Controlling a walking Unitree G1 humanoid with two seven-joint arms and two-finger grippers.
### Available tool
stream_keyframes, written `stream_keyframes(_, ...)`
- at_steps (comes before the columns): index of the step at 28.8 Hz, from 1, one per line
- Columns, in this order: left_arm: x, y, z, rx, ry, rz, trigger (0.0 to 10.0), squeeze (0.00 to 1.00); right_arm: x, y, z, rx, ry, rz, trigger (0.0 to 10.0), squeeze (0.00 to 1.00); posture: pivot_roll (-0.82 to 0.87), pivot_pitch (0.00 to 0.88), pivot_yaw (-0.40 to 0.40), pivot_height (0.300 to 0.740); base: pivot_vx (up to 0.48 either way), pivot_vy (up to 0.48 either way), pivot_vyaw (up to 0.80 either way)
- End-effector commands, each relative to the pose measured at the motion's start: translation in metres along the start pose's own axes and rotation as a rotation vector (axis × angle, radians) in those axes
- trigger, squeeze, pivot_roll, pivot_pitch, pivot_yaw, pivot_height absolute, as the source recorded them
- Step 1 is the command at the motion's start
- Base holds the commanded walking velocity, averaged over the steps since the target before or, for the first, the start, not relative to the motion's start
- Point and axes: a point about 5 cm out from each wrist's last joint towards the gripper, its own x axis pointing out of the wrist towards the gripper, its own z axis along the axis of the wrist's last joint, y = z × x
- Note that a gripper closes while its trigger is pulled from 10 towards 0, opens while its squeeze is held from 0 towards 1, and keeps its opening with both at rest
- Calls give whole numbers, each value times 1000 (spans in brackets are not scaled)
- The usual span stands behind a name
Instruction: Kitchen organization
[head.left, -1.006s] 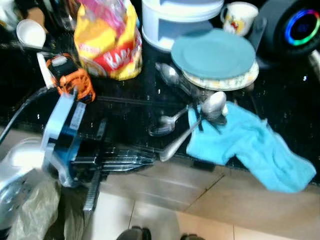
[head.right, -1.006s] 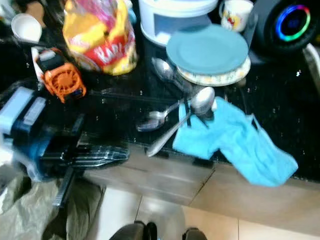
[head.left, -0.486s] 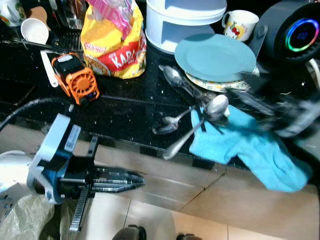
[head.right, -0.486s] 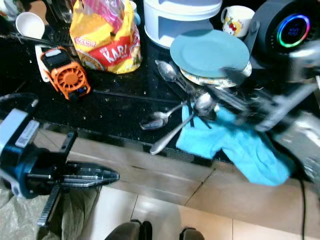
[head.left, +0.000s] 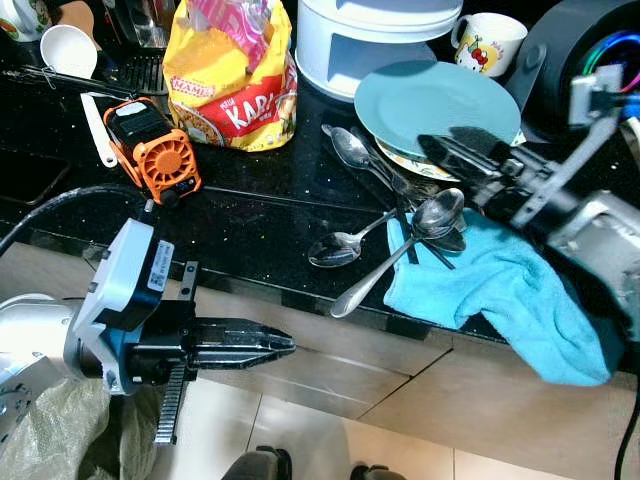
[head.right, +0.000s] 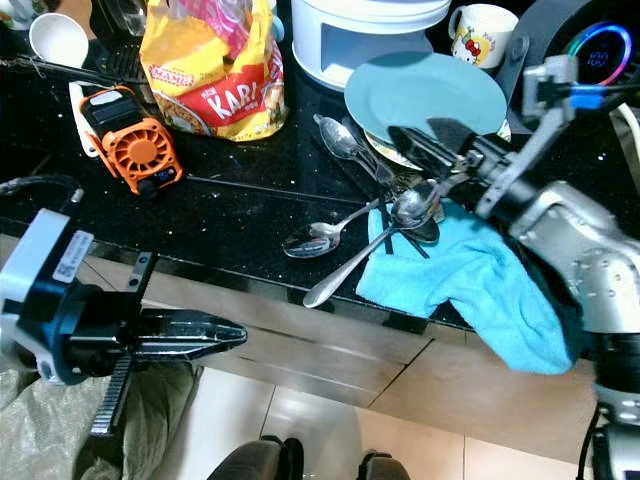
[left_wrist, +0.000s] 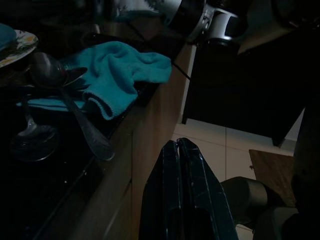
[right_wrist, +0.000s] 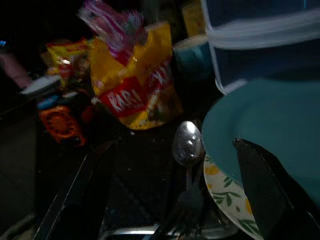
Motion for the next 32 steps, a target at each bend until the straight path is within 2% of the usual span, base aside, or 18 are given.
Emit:
stream_keyframes(1,3,-4,-1,-3,3,-24,10000,0,-12,5,3,4,38,80,10000,0,70,176,-21,740,0,0,0)
stream_keyframes(3,3,-4,-1,-4,4,-26,10000,0,-17,3,0,-3,79,80,10000,0,68,176,-23,740,0,0,0)
stream_keyframes(6,2,-3,-2,-4,9,-24,10000,0,-26,-14,-16,40,200,-40,10000,0,63,177,-23,740,0,0,0)
stream_keyframes(7,2,-3,-2,-4,9,-24,10000,0,-26,-14,-16,40,200,-40,10000,0,63,177,-23,740,0,0,0)
stream_keyframes(11,2,0,-5,2,19,10,10000,0,-20,-16,-34,67,247,-102,10000,0,59,177,-22,740,0,0,0)
stream_keyframes(13,-1,9,-7,20,38,88,10000,0,-12,-18,-45,99,229,-152,10000,0,63,178,-17,740,0,0,0)
stream_keyframes(19,-6,12,-7,19,42,146,10000,0,-13,-21,-44,141,183,-166,10000,0,72,181,-13,740,0,0,0)
stream_keyframes(25,4,10,-15,-1,4,170,10000,0,-15,-21,-44,130,224,-168,10000,0,68,182,-19,740,0,0,0)
stream_keyframes(31,9,8,-21,-18,-11,185,10000,0,-16,-21,-38,114,220,-142,10000,0,69,182,-29,740,0,0,0)
stream_keyframes(32,10,8,-22,-22,-12,186,10000,0,-14,-19,-37,107,212,-124,9059,0,72,181,-31,740,0,0,0)
